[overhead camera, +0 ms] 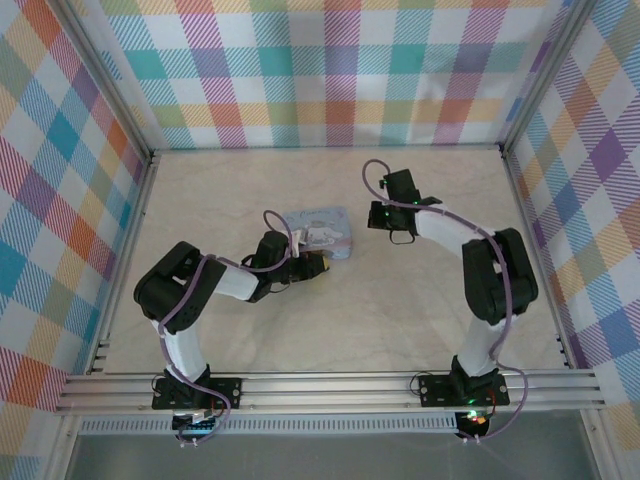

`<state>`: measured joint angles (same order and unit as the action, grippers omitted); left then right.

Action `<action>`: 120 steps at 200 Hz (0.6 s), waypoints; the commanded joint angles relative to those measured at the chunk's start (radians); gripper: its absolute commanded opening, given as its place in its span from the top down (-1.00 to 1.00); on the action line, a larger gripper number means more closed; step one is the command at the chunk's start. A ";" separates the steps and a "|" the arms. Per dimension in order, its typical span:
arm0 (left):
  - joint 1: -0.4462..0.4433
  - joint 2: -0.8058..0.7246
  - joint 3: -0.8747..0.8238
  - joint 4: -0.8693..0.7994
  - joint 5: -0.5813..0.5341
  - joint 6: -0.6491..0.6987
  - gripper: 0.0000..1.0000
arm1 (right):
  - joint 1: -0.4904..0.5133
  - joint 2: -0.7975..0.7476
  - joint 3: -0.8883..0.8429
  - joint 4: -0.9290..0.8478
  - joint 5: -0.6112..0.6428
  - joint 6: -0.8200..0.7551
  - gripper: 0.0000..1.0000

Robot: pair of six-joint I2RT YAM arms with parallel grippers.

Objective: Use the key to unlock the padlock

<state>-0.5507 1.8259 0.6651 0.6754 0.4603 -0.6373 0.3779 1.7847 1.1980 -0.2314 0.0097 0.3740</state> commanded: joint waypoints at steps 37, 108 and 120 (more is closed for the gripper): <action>0.008 -0.054 0.062 -0.268 0.053 -0.058 0.91 | 0.000 -0.215 -0.208 0.118 -0.043 0.046 1.00; 0.014 -0.100 0.128 -0.378 0.077 -0.059 0.90 | 0.000 -0.507 -0.480 0.321 -0.231 0.118 1.00; 0.015 -0.101 0.129 -0.377 0.080 -0.062 0.90 | 0.000 -0.561 -0.515 0.351 -0.263 0.119 1.00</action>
<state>-0.5461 1.7618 0.7696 0.3462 0.4984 -0.6857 0.3779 1.3197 0.7395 -0.0040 -0.1482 0.4648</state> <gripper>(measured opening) 0.103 0.051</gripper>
